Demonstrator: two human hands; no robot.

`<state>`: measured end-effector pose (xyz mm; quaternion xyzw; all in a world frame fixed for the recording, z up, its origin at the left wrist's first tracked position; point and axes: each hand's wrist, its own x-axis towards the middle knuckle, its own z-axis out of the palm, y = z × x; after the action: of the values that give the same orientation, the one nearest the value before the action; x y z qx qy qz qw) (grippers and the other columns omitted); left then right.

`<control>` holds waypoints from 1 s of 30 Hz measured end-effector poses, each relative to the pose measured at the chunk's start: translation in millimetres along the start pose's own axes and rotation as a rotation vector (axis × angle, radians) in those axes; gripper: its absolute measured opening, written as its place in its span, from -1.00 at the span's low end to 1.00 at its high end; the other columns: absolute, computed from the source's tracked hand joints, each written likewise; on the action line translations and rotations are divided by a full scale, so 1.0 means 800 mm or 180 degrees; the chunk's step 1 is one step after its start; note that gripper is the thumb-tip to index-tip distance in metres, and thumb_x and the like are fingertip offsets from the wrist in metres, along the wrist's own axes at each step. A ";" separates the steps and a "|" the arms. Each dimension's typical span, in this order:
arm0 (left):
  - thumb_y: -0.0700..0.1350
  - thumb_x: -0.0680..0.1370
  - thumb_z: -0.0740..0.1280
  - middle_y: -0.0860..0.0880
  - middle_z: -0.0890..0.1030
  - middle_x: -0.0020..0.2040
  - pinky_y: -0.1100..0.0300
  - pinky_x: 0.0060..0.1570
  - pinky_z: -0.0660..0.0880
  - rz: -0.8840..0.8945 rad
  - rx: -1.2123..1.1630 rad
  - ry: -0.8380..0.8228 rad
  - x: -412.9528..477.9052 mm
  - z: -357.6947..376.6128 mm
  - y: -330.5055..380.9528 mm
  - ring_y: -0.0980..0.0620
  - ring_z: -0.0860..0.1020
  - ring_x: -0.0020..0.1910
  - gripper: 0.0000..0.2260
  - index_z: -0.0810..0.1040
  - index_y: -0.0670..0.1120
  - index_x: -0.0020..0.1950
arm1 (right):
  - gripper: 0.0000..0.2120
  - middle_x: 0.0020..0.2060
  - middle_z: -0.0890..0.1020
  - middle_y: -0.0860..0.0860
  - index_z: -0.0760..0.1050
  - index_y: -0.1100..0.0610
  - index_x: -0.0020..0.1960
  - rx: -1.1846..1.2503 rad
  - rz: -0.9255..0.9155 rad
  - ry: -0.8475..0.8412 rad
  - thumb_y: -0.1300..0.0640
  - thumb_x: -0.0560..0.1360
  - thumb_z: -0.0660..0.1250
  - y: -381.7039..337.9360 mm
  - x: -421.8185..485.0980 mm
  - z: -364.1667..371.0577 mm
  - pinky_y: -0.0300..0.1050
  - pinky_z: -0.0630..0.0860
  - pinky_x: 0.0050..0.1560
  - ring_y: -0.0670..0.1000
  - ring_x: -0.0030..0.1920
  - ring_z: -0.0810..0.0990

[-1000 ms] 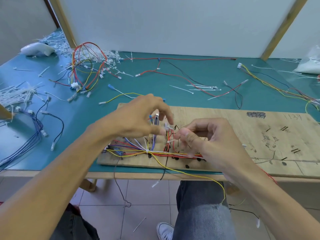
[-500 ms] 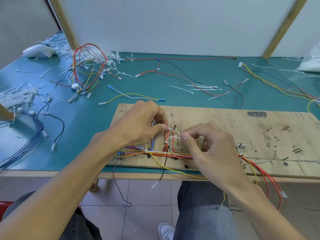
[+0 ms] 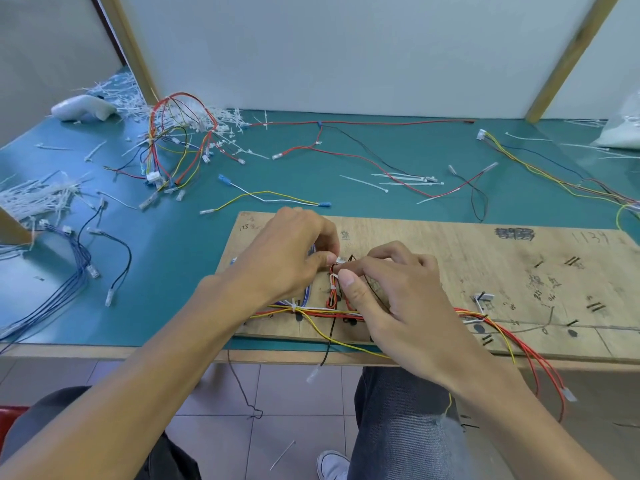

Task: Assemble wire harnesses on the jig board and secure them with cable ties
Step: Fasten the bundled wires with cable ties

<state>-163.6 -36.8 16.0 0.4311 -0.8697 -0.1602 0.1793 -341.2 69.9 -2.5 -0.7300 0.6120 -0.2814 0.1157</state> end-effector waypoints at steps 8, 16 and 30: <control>-0.22 0.58 0.43 0.11 0.61 -0.03 -0.08 0.09 0.46 0.0348 0.0193 -0.0150 -0.002 -0.001 0.014 0.02 0.44 0.06 -0.82 0.69 0.07 0.02 | -0.66 -0.10 0.63 -0.24 0.60 -0.08 -0.09 -0.0072 -0.0165 -0.0090 -0.15 0.69 0.12 0.000 0.001 -0.009 0.11 0.25 0.20 -0.15 0.17 0.44; -0.11 0.47 0.53 0.20 0.64 -0.14 0.12 0.04 0.43 0.0771 -0.0325 -0.0390 -0.028 -0.015 0.001 0.11 0.49 -0.02 -0.88 0.71 0.10 -0.05 | -0.74 -0.27 0.66 -0.08 0.60 0.01 -0.14 0.0624 0.0085 -0.0291 0.03 0.69 0.27 0.000 0.015 -0.028 0.09 0.51 0.05 -0.01 -0.15 0.60; -0.02 0.36 0.63 0.13 0.43 -0.19 -0.06 -0.05 0.35 0.0637 0.0413 -0.0387 -0.005 -0.010 0.015 0.07 0.32 -0.06 -0.77 0.60 0.19 -0.30 | -0.74 -0.27 0.68 -0.08 0.68 0.07 -0.12 0.1092 -0.0105 -0.0471 0.09 0.70 0.32 0.004 0.025 -0.021 -0.23 0.39 -0.24 -0.10 -0.23 0.58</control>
<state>-165.8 -27.3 27.5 0.3424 -0.9261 -0.1107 0.1131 -351.5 53.1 14.9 -0.7282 0.5328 -0.3290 0.2786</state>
